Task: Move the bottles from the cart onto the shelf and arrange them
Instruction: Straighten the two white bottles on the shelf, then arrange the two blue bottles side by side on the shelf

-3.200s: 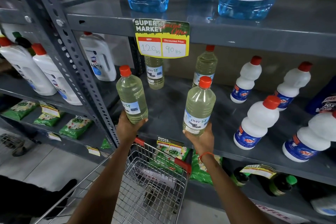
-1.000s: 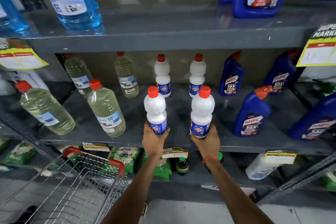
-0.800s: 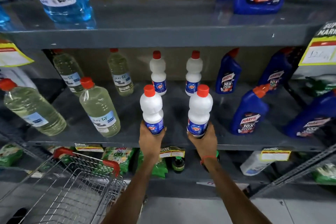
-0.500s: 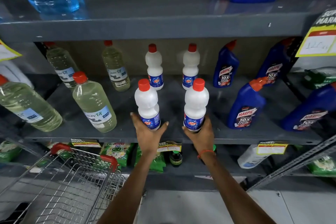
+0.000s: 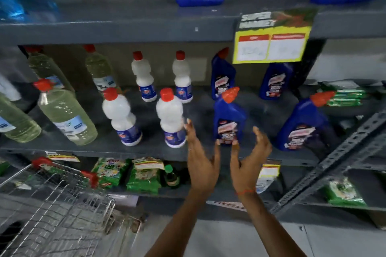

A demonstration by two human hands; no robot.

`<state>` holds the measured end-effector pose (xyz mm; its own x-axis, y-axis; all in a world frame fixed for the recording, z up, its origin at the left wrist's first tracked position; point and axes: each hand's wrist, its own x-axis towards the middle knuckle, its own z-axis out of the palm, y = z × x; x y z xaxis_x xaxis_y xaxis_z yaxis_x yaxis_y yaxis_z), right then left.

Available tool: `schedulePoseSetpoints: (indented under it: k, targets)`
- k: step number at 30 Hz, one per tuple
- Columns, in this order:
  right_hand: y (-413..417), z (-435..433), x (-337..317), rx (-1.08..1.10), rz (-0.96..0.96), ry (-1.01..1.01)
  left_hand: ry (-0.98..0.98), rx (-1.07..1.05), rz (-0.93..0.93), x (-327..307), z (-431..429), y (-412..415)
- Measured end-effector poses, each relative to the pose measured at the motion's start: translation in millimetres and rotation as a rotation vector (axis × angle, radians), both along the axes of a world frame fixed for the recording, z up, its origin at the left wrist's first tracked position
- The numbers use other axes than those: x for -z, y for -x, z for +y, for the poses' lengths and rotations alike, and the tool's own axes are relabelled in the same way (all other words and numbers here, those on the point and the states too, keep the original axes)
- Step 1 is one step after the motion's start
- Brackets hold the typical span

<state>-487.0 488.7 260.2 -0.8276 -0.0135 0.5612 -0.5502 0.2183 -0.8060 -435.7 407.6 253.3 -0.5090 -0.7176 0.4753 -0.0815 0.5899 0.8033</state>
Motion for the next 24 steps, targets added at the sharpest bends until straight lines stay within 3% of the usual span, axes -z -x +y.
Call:
schedulePoseSetpoints:
  k: [3,8,14,24]
  targets:
    - [31,45,10,0.117,-0.094,0.019,-0.175,0.032,-0.029,16,32,33]
    - [86,91,32,0.217,-0.308,-0.091,-0.339,-0.133,-0.062,28,49,76]
    - [123,94,36,0.153,-0.429,-0.066,-0.35,-0.247,-0.065,33,57,102]
    - [132,91,42,0.189,-0.429,-0.065,-0.333,-0.367,-0.046,34,55,113]
